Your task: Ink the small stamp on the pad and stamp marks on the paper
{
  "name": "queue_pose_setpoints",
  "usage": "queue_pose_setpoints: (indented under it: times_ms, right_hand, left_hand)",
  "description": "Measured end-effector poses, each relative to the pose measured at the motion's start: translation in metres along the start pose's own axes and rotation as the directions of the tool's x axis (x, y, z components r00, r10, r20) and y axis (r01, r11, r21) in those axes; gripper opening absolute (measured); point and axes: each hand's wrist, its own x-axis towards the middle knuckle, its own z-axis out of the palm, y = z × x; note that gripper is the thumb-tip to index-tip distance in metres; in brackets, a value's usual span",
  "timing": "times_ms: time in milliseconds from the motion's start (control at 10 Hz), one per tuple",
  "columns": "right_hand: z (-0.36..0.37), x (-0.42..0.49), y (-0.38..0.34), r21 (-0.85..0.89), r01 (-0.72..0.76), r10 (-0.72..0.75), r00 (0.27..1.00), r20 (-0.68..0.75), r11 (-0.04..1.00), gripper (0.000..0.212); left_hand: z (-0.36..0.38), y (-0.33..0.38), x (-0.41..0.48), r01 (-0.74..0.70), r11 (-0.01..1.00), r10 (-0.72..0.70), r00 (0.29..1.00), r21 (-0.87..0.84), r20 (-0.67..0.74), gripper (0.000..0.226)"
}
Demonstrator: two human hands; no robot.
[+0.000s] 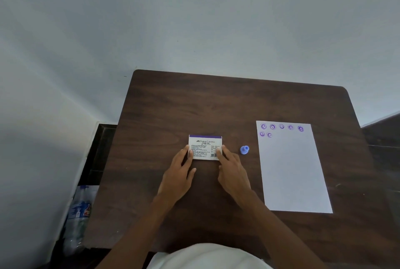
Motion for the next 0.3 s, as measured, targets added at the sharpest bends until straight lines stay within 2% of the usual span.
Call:
queue_pose_setpoints:
  times_ms: [100, 200, 300]
  right_hand:
    - [0.000, 0.001, 0.000, 0.035, -0.021, 0.020, 0.999, 0.025, 0.999, 0.062]
    - [-0.008, -0.006, 0.000, 0.100, -0.022, 0.024, 0.999, -0.021, 0.995, 0.057]
    - [-0.015, -0.018, 0.014, 0.076, 0.006, 0.016, 0.959, -0.283, 0.997, 0.043]
  left_hand:
    - [-0.001, -0.007, 0.004, -0.024, 0.998, 0.021, 0.999, 0.057, 0.047, 0.063]
    - [-0.008, -0.005, 0.002, -0.021, 0.999, 0.018, 0.997, 0.037, 0.080, 0.068]
    - [-0.009, 0.004, 0.001, -0.001, 1.000, 0.001, 1.000, 0.005, -0.012, 0.071]
